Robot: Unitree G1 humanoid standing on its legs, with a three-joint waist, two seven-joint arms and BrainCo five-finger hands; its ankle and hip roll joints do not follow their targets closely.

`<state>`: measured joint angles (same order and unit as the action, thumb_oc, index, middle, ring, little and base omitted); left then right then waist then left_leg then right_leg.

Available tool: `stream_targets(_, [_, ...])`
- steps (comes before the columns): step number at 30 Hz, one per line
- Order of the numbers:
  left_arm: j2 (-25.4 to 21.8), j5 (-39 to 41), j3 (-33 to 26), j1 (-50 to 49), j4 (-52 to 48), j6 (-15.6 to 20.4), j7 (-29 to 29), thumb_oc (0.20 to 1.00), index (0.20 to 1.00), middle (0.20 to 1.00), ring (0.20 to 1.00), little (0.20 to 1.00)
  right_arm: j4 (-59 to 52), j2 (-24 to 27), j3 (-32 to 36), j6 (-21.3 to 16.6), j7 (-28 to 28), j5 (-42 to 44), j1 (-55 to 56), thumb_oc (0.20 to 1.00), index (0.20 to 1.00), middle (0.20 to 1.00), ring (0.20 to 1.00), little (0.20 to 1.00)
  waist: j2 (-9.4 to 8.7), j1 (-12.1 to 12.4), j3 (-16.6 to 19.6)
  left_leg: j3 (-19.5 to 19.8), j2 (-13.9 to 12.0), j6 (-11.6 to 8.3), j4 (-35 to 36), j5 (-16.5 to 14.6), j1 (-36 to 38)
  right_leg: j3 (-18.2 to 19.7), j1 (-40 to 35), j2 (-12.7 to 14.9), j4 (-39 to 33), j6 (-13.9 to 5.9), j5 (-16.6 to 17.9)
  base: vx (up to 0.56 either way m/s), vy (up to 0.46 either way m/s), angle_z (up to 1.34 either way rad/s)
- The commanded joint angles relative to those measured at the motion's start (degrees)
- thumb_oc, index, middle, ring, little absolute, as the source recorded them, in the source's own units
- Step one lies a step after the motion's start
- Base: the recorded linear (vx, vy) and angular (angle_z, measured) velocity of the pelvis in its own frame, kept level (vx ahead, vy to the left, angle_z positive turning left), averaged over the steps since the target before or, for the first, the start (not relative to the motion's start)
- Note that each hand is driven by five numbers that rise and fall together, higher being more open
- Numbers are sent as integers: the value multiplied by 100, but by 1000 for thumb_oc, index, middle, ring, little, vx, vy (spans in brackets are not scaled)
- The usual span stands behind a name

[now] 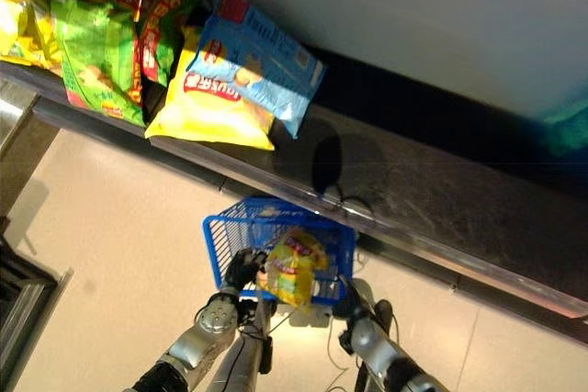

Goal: Pick up the snacks into the basket

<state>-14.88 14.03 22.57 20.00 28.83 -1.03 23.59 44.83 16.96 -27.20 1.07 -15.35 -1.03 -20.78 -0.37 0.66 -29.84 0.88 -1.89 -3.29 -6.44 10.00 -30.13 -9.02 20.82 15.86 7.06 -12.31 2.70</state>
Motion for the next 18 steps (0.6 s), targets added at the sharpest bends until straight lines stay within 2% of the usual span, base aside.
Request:
stream_targets(1, [32,-474,-185,336,-117,187,138,200,200,200,200,200,-409,269,381,-199,9,135,10,1000,1000,1000,1000,1000,-4,68,4,-279,181,45,25,-615,564,-97,86,-228,22,279,170,13,-72,-27])
stream_targets(5, [-23,-842,-579,57,661,1,251,200,200,200,200,200,-1141,464,786,-246,102,30,654,1000,1000,1000,1000,1000,-61,-73,4,-346,109,46,163,-655,1194,-47,-378,-321,54,304,79,32,-66,-15])
stream_targets(6, [21,-891,-833,-41,1224,-112,273,200,200,200,200,200,-1489,536,954,-286,243,86,970,1000,1000,1000,1000,1000,-93,-147,5,-408,62,36,220,-675,1518,0,-630,-389,18,318,46,46,-66,-12])
stream_targets(8, [44,-931,-896,-74,1475,-118,239,200,200,200,200,200,-1686,569,1014,-300,314,85,1130,1000,1000,1000,1000,1000,-111,-177,39,-426,37,36,239,-668,1627,22,-718,-412,-6,321,46,54,-45,-19])
stream_targets(14, [214,-1380,-1264,-557,2911,-374,-49,200,200,200,200,200,-2005,528,1500,-331,490,136,2070,1000,1000,1000,1000,1000,-171,-330,640,-528,-79,7,474,-701,2100,139,-1012,-573,-108,347,-26,113,-58,-17])
stream_targets(15, [250,-1520,-1331,-705,3235,-418,-170,200,200,200,200,200,-1834,455,1627,-300,483,140,2279,1000,1000,1000,1000,1000,-158,-360,803,-562,-117,0,519,-709,2224,169,-1090,-624,-114,353,-54,100,-36,-8])
stream_targets(18, [238,-1646,-1405,-872,3449,-416,-274,200,200,200,200,200,-1383,357,1744,-263,449,101,2435,1000,1000,1000,1000,1000,-149,-390,986,-603,-156,-5,586,-729,2372,221,-1170,-678,-118,366,-98,91,-20,-6])
